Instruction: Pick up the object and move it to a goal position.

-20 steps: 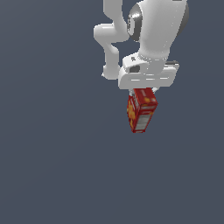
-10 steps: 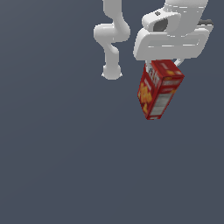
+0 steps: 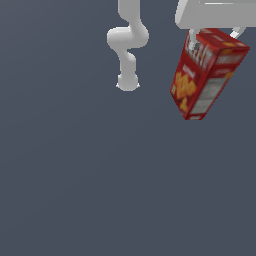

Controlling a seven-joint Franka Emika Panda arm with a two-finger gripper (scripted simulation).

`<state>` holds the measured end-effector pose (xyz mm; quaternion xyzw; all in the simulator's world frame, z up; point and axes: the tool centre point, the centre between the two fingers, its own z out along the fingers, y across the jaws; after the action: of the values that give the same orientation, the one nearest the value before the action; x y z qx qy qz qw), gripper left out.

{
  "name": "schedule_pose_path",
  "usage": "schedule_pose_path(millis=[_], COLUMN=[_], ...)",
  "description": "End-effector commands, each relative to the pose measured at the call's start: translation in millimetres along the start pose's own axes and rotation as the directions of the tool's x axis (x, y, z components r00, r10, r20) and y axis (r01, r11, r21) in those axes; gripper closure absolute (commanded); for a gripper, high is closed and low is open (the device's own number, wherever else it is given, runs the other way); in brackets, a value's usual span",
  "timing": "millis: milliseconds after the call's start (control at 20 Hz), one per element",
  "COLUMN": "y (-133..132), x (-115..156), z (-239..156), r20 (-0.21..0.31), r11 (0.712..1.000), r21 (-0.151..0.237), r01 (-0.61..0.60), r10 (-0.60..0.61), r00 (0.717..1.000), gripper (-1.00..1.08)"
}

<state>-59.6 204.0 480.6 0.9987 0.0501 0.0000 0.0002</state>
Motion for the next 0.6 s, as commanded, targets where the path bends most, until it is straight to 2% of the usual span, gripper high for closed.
schedule_pose_path(millis=[0,550], y=[-8,-31], x=[0,1], z=[-18,-73], r20=[0.000,0.000], r11=[1.000,1.000], r21=[0.000,0.001], r01=[-0.001,-0.002], r10=[0.001,0.002], r00=[1.000,1.000], gripper=[1.08,1.08])
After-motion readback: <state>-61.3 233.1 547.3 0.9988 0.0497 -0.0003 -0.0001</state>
